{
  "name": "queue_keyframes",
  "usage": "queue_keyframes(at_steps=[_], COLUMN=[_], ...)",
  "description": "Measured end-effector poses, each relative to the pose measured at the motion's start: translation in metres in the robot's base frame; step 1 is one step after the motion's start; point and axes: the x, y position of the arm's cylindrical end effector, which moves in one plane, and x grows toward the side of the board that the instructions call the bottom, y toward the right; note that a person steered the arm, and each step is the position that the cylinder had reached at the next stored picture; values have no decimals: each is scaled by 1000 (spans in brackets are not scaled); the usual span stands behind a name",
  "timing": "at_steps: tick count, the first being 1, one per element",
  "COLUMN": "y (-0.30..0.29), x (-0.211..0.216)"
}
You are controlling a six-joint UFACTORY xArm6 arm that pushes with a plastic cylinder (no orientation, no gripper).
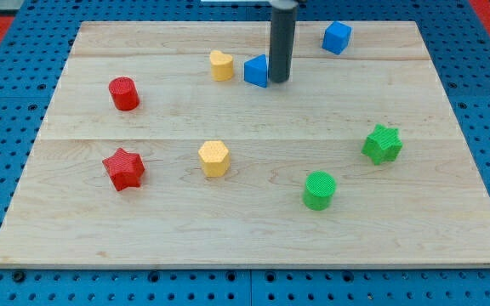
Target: Push the yellow heart diagonally to green circle
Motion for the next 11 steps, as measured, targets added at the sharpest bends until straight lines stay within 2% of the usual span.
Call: queue_keyframes(at_steps=[1,2,4,6,7,8,9,10,11], y=[-3,-93,-109,-99,-94,-80,-76,-97,-70], x=[-82,-88,-18,53,43,8,23,28,73])
